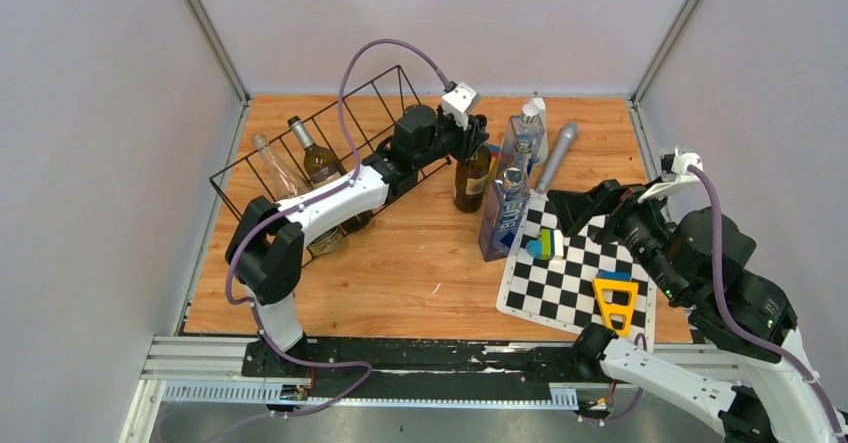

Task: Take the wine bottle off the wine rack

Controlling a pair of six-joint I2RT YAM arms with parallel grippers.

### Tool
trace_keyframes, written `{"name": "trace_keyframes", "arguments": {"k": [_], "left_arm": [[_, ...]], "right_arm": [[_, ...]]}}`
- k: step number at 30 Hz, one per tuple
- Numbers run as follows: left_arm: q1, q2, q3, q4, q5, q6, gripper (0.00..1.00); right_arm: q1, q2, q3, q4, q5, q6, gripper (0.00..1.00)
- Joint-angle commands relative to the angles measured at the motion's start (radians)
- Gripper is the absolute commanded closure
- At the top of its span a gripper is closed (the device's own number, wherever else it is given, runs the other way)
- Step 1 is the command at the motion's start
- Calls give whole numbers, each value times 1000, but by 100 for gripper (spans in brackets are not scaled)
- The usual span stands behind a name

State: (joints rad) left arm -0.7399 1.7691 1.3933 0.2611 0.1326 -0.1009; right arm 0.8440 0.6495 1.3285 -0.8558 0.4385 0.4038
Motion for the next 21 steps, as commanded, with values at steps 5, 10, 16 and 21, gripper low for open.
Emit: {"name": "trace_keyframes", "arguments": {"k": [5, 10, 16, 21], "left_arm": [[-12, 51, 80, 118, 19, -52, 100], [-27, 62, 76, 136, 33, -66, 100], [-35, 61, 60, 172, 59, -105, 100], [-39, 58, 70, 164, 56, -108, 100]], "right_arm": [[5, -8, 19, -5, -18, 30, 8], [4, -4, 15, -5, -21, 33, 8], [5, -15, 6, -4, -22, 33, 8], [4, -15, 6, -5, -31, 33, 8]]}}
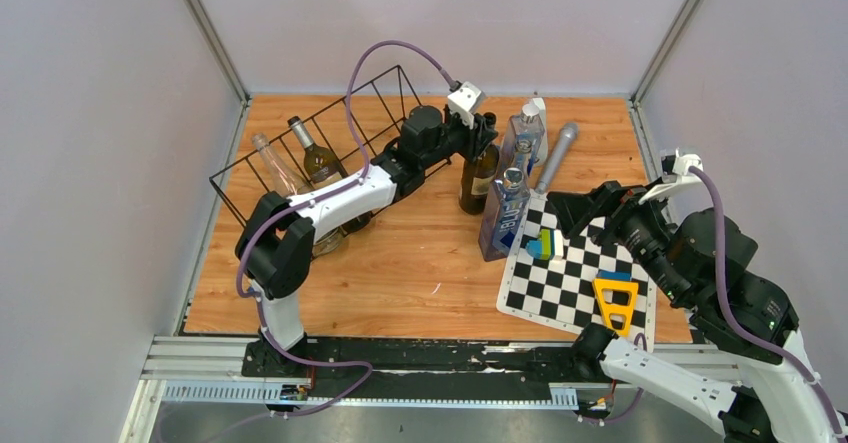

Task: Take the wine bottle off the wine rack

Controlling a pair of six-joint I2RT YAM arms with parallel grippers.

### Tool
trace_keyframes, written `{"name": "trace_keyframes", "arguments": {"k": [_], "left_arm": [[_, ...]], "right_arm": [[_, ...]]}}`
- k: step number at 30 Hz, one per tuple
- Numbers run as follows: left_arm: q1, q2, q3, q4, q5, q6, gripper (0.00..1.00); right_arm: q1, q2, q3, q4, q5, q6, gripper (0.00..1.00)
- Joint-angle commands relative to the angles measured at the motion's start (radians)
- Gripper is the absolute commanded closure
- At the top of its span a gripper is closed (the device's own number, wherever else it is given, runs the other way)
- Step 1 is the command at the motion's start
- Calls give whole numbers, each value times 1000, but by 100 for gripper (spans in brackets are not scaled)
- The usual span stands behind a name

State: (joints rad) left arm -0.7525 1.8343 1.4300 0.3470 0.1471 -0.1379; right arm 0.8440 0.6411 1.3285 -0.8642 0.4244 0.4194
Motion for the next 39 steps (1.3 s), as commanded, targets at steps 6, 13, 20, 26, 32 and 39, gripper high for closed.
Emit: {"name": "trace_keyframes", "arguments": {"k": [6, 13, 20, 26, 32, 39], "left_arm": [[-27, -37, 44, -45, -38, 3, 100], [-26, -112, -46, -86, -70, 108, 100], [3, -160, -140, -25, 59, 203, 100], [60, -179, -152, -42, 109, 149, 100], [97, -189, -199, 50, 83, 114, 100], [107, -89, -94, 103, 115, 77, 100]], "right_arm": [[4, -9, 3, 4, -24, 17, 8], [4, -2, 1, 4, -29, 12, 8], [4, -5, -3, 1, -40, 12, 8], [4, 3, 4, -4, -40, 9, 8], [5, 9, 3, -10, -44, 10, 8], [5, -1, -8, -19, -42, 16, 8]]}}
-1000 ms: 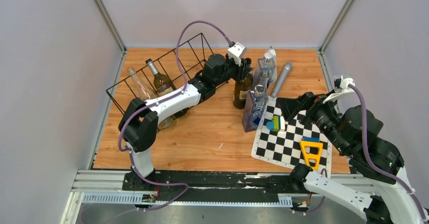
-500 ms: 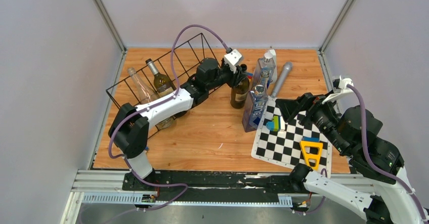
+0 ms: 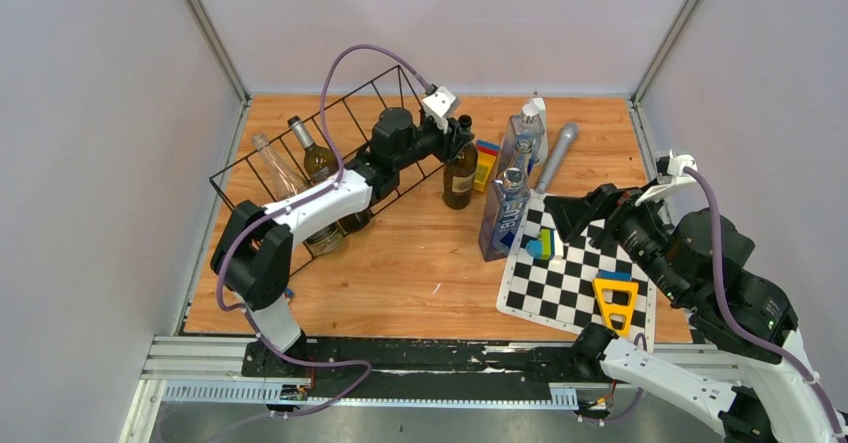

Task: Take the wine bottle off the wine rack

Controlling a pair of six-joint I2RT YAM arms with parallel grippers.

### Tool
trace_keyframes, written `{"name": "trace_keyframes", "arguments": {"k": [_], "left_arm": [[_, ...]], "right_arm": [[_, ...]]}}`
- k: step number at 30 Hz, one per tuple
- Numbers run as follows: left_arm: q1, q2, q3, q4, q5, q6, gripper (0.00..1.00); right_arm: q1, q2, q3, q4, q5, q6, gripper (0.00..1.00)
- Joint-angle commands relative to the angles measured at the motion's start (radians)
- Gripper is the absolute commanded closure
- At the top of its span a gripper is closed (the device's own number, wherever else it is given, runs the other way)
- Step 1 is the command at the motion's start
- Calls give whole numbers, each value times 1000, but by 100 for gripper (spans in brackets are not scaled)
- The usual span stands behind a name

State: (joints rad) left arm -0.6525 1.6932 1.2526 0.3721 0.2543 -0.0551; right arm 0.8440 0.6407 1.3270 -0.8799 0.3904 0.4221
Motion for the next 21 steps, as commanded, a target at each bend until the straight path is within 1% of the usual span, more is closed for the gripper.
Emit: {"name": "trace_keyframes", "arguments": {"k": [1, 7, 15, 18, 21], "left_arm": [[7, 63, 100, 78, 7, -6, 100], [18, 169, 278, 60, 1, -14, 100], [33, 255, 435, 31, -23, -23, 100], [34, 260, 450, 18, -14, -29, 100], [34, 241, 423, 23, 4, -43, 100]], "right_arm": [[4, -1, -5, -5, -7, 15, 8], [4, -3, -12, -15, -10, 22, 8], [5, -12, -18, -24, -13, 30, 8], [4, -15, -18, -26, -15, 32, 8], [5, -18, -21, -26, -19, 35, 8]]}}
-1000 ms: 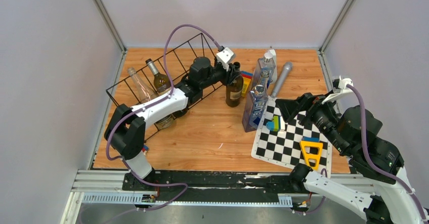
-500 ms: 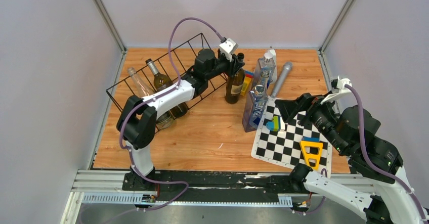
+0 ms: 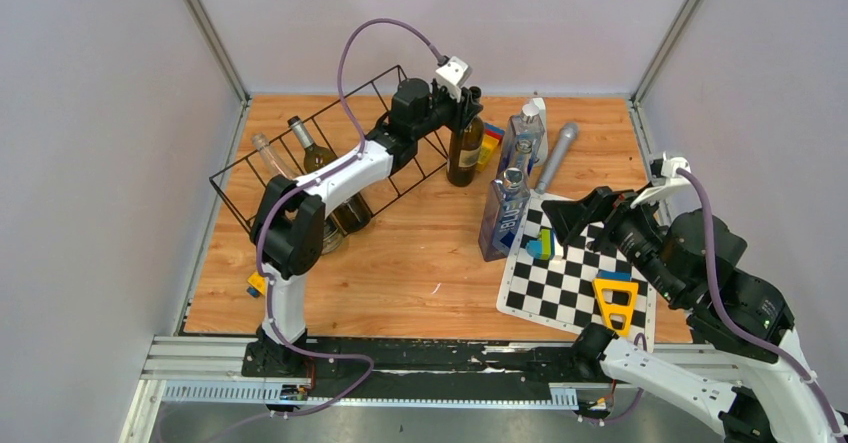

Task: Take the wine bottle off the wine rack

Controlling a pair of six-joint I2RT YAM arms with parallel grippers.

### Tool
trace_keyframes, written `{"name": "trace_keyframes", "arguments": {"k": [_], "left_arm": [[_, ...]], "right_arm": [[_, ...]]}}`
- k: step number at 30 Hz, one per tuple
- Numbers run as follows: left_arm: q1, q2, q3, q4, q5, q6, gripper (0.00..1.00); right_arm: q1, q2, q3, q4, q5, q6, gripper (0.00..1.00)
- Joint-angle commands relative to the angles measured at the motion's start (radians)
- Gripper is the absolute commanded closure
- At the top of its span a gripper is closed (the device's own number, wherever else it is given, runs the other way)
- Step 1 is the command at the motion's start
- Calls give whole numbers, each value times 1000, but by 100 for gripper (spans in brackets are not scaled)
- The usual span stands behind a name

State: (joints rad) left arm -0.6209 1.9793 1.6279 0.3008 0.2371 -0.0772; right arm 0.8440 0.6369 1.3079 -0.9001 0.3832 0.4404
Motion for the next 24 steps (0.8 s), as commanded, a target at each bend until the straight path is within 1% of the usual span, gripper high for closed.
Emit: {"name": "trace_keyframes", "arguments": {"k": [1, 7, 11, 14, 24], "left_arm": [[2, -51, 37, 101, 35, -28, 100], [2, -113, -98, 166, 77, -78, 100], [-6, -142, -147, 219, 89, -118, 100], [-24, -146, -153, 247, 93, -135, 100], [-72, -117, -132, 256, 96, -139, 100]], "right_arm": [[5, -14, -4, -6, -14, 18, 8], [4, -19, -14, -6, -19, 26, 8], [4, -19, -16, -5, -19, 28, 8], [4, -16, -15, -4, -23, 32, 8], [4, -26, -7, -11, -28, 34, 9]]}}
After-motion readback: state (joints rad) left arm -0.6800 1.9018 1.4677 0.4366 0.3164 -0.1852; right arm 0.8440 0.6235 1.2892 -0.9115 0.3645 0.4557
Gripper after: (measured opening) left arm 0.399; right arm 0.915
